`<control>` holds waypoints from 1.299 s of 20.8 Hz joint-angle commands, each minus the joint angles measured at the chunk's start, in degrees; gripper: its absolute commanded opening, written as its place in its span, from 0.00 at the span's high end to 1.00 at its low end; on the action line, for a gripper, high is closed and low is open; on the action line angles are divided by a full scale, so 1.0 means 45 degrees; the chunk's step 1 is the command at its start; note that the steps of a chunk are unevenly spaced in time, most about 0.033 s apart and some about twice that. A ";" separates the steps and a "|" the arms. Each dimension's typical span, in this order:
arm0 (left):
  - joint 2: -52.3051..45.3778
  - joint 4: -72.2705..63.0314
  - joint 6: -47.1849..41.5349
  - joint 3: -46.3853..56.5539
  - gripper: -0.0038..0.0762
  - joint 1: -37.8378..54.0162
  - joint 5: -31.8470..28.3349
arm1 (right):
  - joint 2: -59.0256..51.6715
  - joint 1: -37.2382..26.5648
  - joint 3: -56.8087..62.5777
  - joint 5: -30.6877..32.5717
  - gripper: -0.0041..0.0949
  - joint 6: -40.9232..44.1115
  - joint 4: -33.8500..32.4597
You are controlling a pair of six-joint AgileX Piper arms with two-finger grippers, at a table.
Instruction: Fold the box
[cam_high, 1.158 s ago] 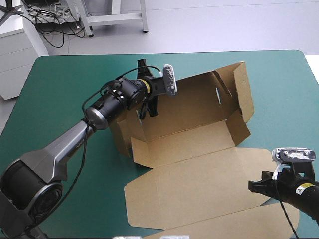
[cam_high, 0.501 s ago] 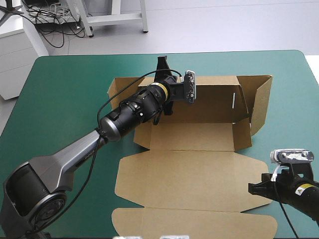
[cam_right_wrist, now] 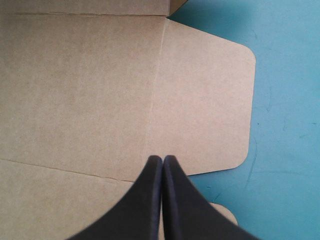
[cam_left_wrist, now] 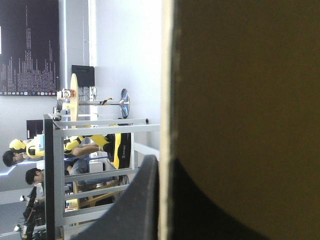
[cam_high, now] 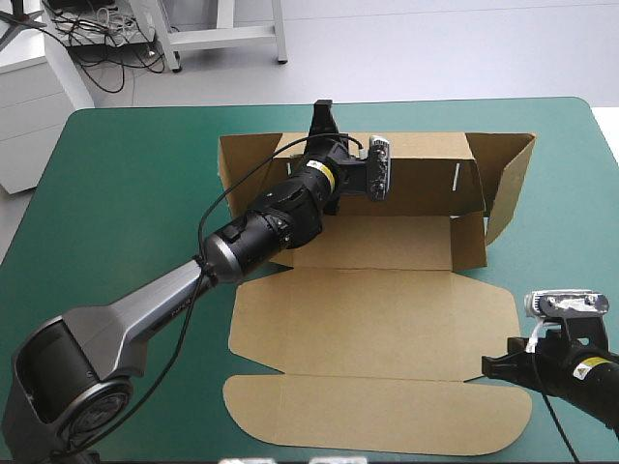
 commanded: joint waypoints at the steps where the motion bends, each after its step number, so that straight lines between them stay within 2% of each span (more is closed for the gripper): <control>1: -0.0429 0.1134 -0.0355 -0.0433 0.96 -0.0091 -0.0136 | 0.0096 -0.0028 -0.0312 -0.0480 0.98 -0.0137 0.0210; 7: 0.0502 0.1972 -0.0864 -0.0425 0.96 -0.0337 0.0418 | 0.0096 -0.0028 -0.0312 -0.0486 0.98 -0.0083 0.0311; 10: 0.0906 0.2968 -0.1888 -0.0425 0.96 -0.0572 0.0539 | 0.0096 -0.0028 -0.0450 -0.0512 0.98 0.0193 0.0311; 17: 0.1696 0.4234 -0.3307 -0.0403 0.96 -0.1195 0.1386 | 0.0096 -0.0028 -0.2768 -0.0223 0.98 0.0500 0.0161; 19: 0.1696 0.4501 -0.3307 -0.0403 0.96 -0.1308 0.1479 | 0.0096 -0.0028 -0.3515 -0.0297 0.98 0.0500 -0.0199; 22: 0.1669 0.4869 -0.3394 -0.0403 0.96 -0.1740 0.1791 | 0.0207 -0.0028 -0.4581 -0.0233 0.97 0.0654 -0.1712; 27: 0.1669 0.5498 -0.4054 -0.0403 0.96 -0.2309 0.2400 | 0.0819 -0.0003 -0.5327 0.0091 0.97 0.1256 -0.2083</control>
